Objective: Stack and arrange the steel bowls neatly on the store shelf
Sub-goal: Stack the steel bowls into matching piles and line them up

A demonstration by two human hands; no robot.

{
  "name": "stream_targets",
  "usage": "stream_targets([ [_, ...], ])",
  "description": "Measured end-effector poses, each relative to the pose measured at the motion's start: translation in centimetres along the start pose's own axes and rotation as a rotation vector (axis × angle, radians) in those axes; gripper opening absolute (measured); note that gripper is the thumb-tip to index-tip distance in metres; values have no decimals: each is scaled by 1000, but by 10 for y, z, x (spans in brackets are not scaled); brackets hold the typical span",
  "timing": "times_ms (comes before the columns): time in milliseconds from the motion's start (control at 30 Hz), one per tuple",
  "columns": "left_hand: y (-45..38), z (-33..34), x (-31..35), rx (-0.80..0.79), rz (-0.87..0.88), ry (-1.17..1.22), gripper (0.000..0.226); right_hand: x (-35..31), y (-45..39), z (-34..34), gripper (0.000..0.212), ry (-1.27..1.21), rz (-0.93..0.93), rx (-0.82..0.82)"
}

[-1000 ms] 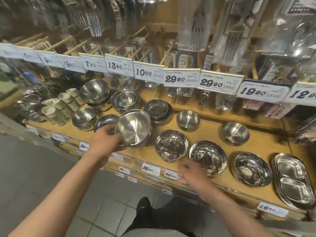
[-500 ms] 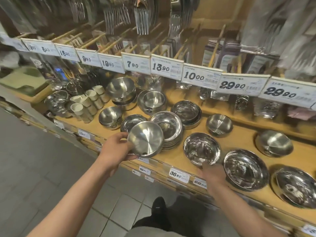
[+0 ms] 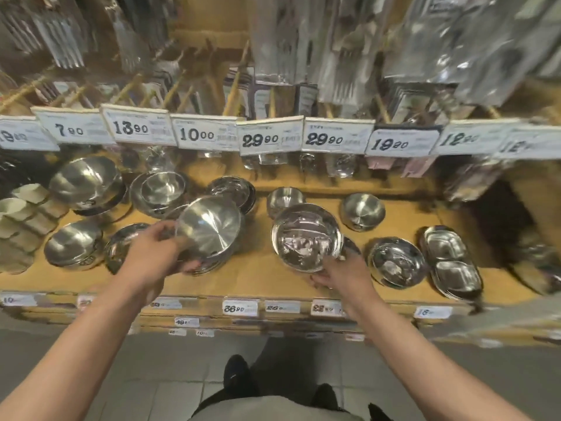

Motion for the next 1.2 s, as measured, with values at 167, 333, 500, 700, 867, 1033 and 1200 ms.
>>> stream_targets([
  [167, 1, 62, 2, -130, 20, -49, 23, -14, -12, -63, 19, 23, -3, 125],
  [333, -1, 102, -13, -185, -28, -50, 24, -12, -33, -82, 30, -1, 44, 95],
  [500, -12, 119, -46, -121, -119, -78, 24, -7, -39, -80, 52, 14, 86, 48],
  [700, -31, 119, -85, -48, -188, -140, 54, 1, -43, -79, 60, 67, 101, 44],
  [867, -44, 119, -99, -14, -210, -196, 47, 1, -47, -76, 59, 127, 117, 57],
  [1033, -49, 121, -98, -14, -199, -186, 41, -4, -48, -75, 56, 139, 131, 50],
  [1200, -39, 119, -88, -9, -107, -430, 41, -14, -46, -81, 37, 107, 148, 43],
])
Point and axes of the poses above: each hand's wrist, its own y-axis away from the middle knuckle, its own z-axis out of the palm, x = y × z, the point moved 3 cm from there along -y, towards the middle knuckle, and after that the axes turned 13 degrees about -y, right-handed, at the moved point
